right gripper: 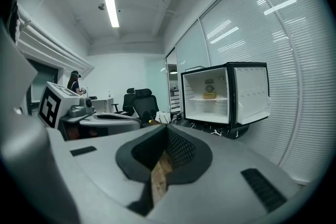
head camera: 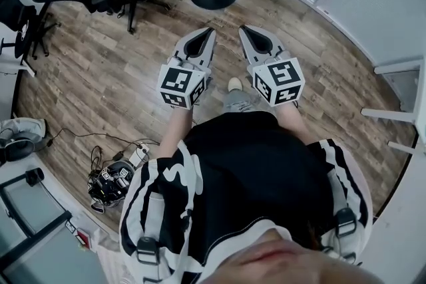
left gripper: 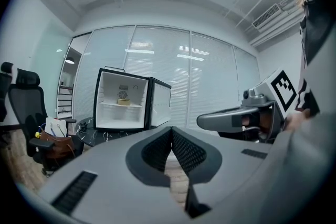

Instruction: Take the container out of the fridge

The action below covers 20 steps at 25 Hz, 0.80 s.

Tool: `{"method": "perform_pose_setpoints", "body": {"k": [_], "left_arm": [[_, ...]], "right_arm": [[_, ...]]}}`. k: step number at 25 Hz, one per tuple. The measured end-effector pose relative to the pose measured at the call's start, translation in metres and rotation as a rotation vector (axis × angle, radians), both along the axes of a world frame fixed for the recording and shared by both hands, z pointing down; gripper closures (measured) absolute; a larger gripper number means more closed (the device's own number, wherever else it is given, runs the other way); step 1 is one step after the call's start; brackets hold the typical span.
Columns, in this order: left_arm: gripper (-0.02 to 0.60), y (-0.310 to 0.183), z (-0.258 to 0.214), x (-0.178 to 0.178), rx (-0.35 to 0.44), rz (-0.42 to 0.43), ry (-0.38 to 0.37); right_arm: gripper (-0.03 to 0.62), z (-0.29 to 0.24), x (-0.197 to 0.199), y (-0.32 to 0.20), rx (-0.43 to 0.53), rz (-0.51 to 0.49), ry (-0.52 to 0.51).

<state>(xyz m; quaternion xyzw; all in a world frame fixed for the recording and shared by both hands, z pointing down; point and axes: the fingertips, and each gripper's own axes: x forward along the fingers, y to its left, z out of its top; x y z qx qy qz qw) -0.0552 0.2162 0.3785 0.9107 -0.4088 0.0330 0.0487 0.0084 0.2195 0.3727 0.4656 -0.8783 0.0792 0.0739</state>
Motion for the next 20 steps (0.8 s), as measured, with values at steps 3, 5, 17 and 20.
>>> {"method": "perform_pose_setpoints", "body": {"k": [3, 5, 17, 20], "left_arm": [[0.574, -0.012, 0.004, 0.003, -0.008, 0.002, -0.005], [0.574, -0.021, 0.005, 0.005, -0.013, 0.003, -0.007], [0.575, -0.071, 0.003, 0.003, -0.024, -0.02, -0.007], [0.575, -0.083, 0.002, 0.006, -0.023, -0.021, -0.005]], "right_arm": [[0.583, 0.004, 0.0, -0.014, -0.01, -0.008, -0.001], [0.583, 0.003, 0.0, -0.024, -0.011, -0.012, -0.002], [0.583, 0.005, -0.004, -0.075, -0.03, -0.033, -0.002], [0.583, 0.004, -0.004, -0.087, -0.029, -0.042, 0.0]]}}
